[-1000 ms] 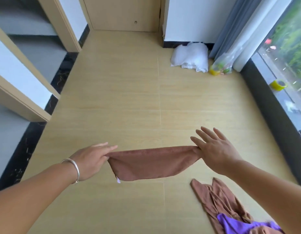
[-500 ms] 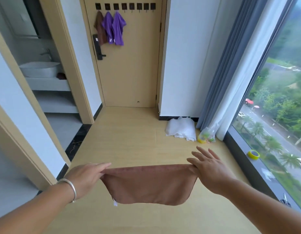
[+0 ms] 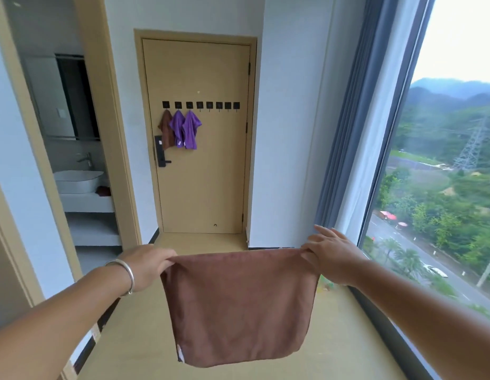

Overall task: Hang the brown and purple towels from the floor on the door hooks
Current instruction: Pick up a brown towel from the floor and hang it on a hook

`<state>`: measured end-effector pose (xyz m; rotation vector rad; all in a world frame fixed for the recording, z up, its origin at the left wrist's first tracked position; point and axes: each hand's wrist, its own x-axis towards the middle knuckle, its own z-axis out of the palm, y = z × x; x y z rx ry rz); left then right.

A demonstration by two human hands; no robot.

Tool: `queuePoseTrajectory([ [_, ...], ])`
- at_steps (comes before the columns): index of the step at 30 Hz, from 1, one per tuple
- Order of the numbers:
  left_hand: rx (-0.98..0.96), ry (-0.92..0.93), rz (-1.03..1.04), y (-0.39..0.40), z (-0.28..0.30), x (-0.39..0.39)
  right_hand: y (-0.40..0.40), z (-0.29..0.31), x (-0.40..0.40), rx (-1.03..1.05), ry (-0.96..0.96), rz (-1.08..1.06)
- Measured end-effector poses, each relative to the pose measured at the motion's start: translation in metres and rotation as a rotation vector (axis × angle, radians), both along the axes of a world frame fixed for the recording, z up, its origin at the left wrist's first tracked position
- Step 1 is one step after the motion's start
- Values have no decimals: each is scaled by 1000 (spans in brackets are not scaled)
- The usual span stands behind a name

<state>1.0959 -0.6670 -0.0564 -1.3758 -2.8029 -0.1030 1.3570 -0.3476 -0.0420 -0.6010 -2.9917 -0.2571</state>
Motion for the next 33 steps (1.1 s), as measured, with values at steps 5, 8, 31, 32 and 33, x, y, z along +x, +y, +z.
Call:
queuePoseTrajectory([
  [5, 74, 56, 0, 1, 63, 13, -5, 54, 11, 12, 92, 4],
  [8, 113, 107, -9, -2, 93, 17, -6, 83, 17, 20, 148, -2],
  [31, 55, 286, 208, -3, 131, 26, -2, 116, -4, 110, 299, 3],
  [32, 53, 292, 206, -2, 131, 20, 1, 116, -11, 120, 300, 8],
  [33, 47, 300, 201, 0, 130, 14, 5, 115, -18, 132, 297, 13],
])
